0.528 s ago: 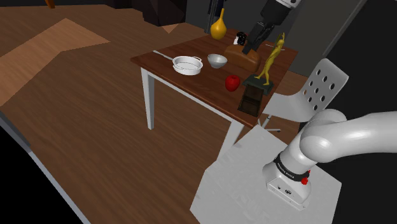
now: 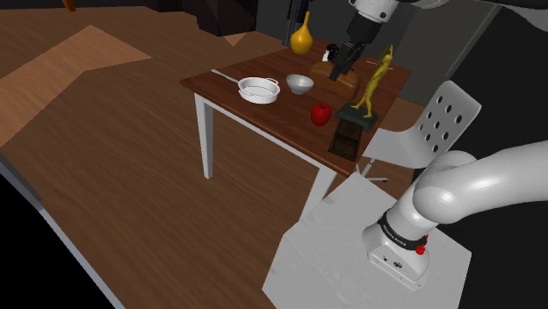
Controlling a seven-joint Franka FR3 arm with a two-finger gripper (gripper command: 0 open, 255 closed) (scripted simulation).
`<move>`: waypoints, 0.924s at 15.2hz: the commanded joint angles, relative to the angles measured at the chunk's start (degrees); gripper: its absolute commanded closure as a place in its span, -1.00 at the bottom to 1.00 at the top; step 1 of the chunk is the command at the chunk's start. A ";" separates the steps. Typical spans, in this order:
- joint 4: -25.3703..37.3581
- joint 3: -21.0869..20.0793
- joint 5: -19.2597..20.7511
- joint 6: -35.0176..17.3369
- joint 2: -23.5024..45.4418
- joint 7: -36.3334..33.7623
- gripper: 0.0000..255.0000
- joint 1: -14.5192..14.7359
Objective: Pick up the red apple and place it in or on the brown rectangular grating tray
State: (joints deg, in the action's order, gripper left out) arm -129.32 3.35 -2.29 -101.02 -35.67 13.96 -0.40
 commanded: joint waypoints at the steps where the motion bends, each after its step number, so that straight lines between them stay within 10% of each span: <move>1: 0.76 1.38 1.07 -1.22 3.52 2.30 -1.00 -0.37; 14: 12.46 8.99 5.71 -5.97 28.79 16.28 -1.00 -3.15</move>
State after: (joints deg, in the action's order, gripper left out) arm -118.19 11.88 3.24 -106.49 -9.37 29.19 -3.35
